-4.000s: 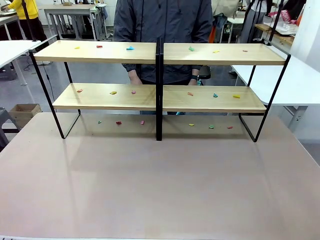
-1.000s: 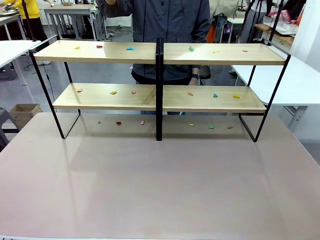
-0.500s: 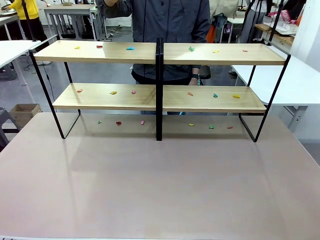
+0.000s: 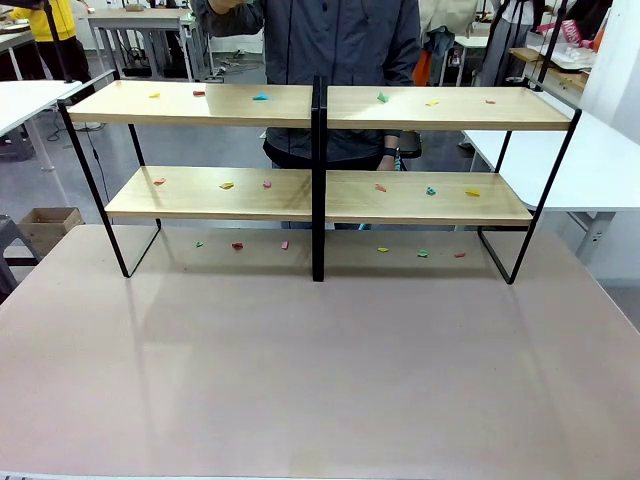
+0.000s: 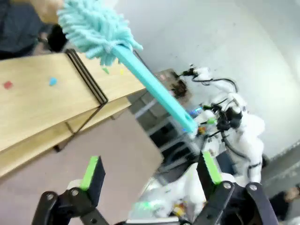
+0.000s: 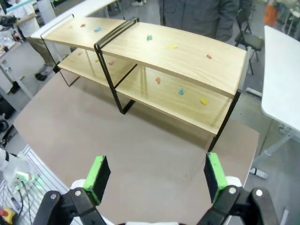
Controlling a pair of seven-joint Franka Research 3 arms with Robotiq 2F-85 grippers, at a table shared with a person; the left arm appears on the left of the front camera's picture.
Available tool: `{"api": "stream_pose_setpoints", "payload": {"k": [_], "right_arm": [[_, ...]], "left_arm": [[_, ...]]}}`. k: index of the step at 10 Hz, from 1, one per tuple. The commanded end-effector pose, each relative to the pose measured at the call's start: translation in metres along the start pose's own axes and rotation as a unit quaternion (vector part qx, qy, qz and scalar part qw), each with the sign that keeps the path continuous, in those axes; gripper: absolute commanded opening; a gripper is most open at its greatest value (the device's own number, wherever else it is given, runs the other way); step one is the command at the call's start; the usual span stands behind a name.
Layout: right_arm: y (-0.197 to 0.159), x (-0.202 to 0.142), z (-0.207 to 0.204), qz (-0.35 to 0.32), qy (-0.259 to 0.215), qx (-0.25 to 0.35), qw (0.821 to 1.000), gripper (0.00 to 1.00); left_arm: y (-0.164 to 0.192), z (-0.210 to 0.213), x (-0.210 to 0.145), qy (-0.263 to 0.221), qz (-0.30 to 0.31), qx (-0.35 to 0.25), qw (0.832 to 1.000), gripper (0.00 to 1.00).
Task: Clean the shelves.
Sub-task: Pick up the Duster when the human hands it over.
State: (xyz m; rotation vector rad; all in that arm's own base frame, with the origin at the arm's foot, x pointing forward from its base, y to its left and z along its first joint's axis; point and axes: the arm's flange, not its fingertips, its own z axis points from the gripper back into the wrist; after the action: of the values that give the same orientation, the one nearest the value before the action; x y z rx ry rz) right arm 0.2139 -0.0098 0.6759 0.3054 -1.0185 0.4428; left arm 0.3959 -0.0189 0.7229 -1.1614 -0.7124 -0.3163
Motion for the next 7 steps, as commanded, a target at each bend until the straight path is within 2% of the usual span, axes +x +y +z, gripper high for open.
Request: {"api": "stream_pose_setpoints", "payload": {"k": [1,2,3,4,7], "right_arm": [[0.000,-0.001,0.000,0.000,0.000,0.002,1.000,1.00],[0.000,-0.001,0.000,0.000,0.000,0.002,1.000,1.00],[0.000,-0.001,0.000,0.000,0.000,0.002,1.000,1.00],[0.000,-0.001,0.000,0.000,0.000,0.002,1.000,1.00],[0.000,-0.001,0.000,0.000,0.000,0.002,1.000,1.00]], "left_arm": [[-0.013,0.017,-0.024,0.001,-0.081,0.022,0.996,1.00],[-0.013,0.017,-0.024,0.001,-0.081,0.022,0.996,1.00],[0.008,-0.003,0.006,0.002,0.005,0.000,1.000,1.00],[0.011,-0.009,0.014,0.021,0.032,-0.050,0.998,1.00],[0.020,-0.026,0.045,-0.019,0.090,-0.077,0.993,1.00]]}}
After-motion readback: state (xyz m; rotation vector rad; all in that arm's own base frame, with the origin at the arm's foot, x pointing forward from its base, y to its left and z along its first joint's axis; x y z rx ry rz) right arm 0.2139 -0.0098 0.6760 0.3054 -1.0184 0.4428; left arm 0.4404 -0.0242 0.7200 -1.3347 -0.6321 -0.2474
